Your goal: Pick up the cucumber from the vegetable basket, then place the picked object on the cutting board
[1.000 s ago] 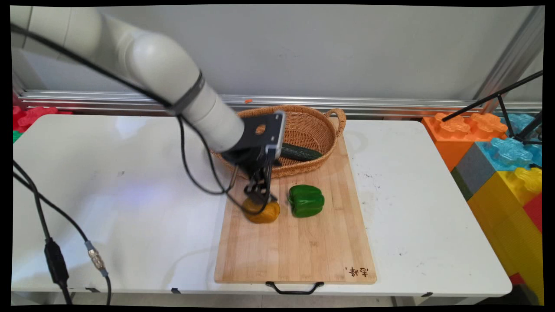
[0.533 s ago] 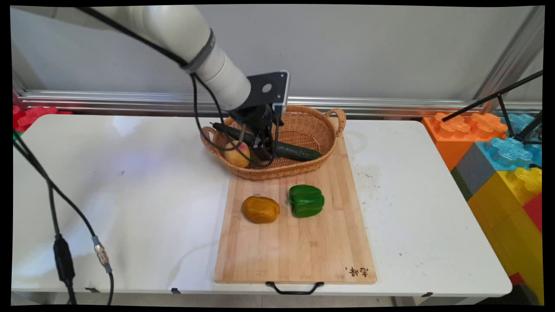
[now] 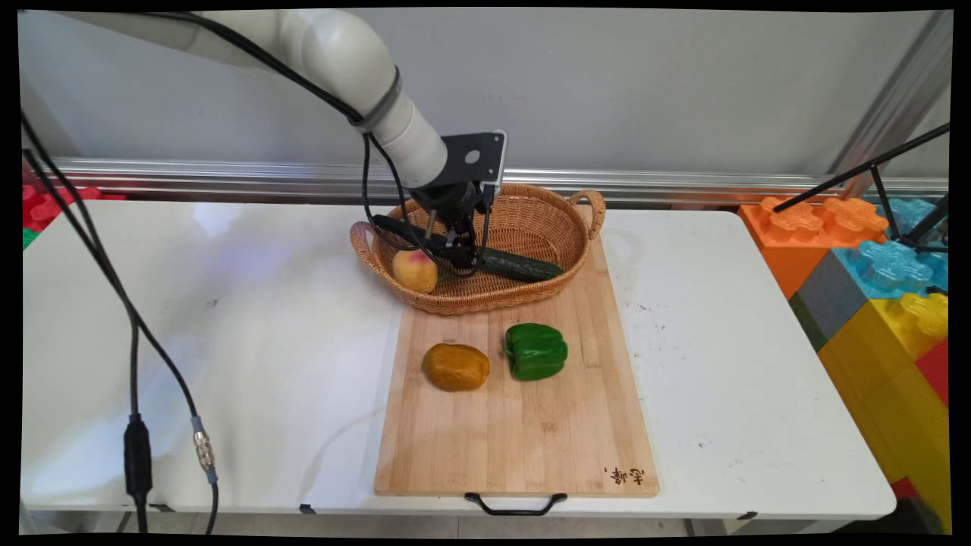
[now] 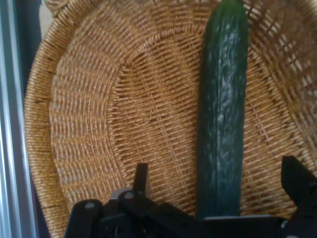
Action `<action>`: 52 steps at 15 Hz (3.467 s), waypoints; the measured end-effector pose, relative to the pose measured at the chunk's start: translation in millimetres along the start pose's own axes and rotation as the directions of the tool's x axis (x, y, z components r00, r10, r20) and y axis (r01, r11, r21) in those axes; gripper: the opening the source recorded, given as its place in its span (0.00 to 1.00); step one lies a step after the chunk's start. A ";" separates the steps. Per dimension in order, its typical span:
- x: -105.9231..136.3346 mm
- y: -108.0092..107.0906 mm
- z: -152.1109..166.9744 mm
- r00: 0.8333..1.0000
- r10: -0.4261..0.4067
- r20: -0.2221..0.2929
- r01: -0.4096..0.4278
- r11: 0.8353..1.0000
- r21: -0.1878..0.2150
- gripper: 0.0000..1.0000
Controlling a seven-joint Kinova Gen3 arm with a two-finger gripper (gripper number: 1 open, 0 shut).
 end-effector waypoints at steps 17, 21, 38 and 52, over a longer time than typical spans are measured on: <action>-16.8 -0.1 25.7 0.997 0.083 0.006 -0.083 0.996 -0.026 0.00; -9.4 1.2 4.2 0.997 0.082 -0.016 -0.082 0.997 0.005 0.00; 64.5 120.4 -118.8 0.993 -0.042 -0.107 0.027 0.989 -0.145 0.00; 85.9 204.6 -43.5 0.974 -0.213 -0.083 0.188 0.953 -0.236 0.00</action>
